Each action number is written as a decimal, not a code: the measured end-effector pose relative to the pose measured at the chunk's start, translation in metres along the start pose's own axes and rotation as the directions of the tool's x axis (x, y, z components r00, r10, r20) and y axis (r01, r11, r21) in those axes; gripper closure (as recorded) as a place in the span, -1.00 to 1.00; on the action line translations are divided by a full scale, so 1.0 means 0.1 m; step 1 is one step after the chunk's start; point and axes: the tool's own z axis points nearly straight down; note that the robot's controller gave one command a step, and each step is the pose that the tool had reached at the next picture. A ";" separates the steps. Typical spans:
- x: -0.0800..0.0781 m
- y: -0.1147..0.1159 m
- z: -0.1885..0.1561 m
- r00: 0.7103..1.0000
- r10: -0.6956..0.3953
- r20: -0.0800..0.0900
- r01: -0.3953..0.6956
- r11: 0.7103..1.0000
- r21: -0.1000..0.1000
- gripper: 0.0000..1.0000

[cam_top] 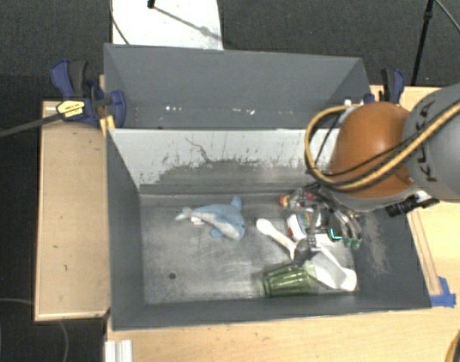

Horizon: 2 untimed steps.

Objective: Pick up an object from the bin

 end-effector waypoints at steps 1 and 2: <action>0.00 0.00 -0.02 1.000 0.000 0.003 0.000 1.000 0.000 -1.00; -0.17 -0.30 0.73 0.994 -0.106 0.001 0.106 0.994 -0.001 1.00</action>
Offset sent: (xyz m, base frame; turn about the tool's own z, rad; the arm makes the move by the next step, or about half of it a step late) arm 0.0156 -0.0305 -0.0768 -0.1071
